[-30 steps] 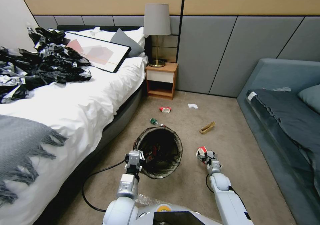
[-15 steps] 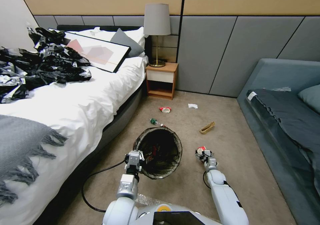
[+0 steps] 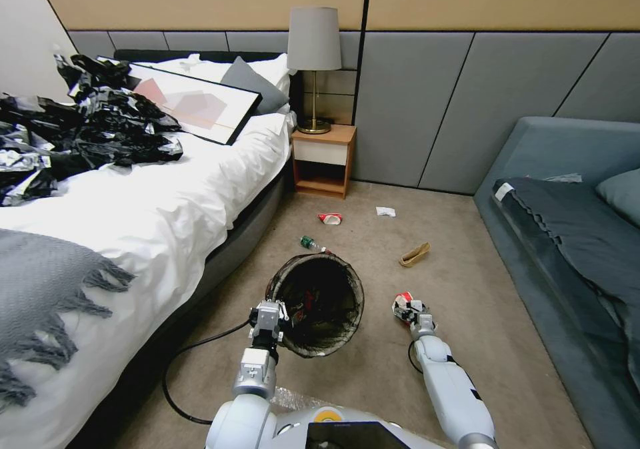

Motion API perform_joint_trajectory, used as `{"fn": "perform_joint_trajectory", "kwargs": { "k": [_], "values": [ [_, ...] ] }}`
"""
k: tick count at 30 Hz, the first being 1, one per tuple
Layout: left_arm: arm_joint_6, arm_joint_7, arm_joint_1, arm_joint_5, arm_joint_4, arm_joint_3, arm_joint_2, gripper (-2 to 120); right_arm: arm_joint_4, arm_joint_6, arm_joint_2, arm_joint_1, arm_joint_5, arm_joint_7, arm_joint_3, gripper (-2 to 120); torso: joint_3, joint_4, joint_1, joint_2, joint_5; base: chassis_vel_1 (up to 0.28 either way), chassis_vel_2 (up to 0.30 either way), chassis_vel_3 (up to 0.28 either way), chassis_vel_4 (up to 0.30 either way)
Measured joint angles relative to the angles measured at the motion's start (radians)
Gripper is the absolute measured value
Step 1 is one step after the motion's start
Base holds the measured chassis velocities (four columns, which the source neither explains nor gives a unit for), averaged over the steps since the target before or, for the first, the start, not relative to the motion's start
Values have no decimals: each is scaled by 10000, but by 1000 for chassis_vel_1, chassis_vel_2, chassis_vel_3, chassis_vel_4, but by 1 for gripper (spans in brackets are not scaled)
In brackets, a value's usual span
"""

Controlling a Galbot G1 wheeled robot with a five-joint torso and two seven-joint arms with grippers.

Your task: Pick up the trash bin, then pick up the garbage from the floor and place it into the trash bin.

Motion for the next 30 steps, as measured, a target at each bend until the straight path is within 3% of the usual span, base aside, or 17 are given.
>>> {"fn": "perform_joint_trajectory", "kwargs": {
  "k": [7, 9, 11, 17, 30],
  "values": [
    [-5, -2, -3, 8, 7, 58, 16, 1, -340, -38, -1, 90, 133, -127, 11, 34, 0, 1, 0, 0, 0, 0, 0, 0, 0],
    [-5, -2, -4, 8, 8, 59, 20, 1, -354, -41, 0, 90, 136, -131, 18, 32, 0, 1, 0, 0, -1, 0, 0, 0, 0],
    [-5, -3, -14, 8, 9, 72, 39, 1, -419, -39, 1, 82, 140, -145, 64, 18, 0, 1, -1, 0, -1, 0, 0, 0, 0],
    [-9, -2, -22, 8, 9, 98, 46, 1, -409, -8, -27, 13, 141, -150, 126, 1, 0, 1, -1, 0, -1, 0, 0, 0, 0],
    [-27, -23, -61, 33, 31, 158, 53, 1, 352, 355, -32, -325, 157, -38, 225, 0, 0, -2, -1, 0, 0, 0, 0, 0, 0]
  ]
}}
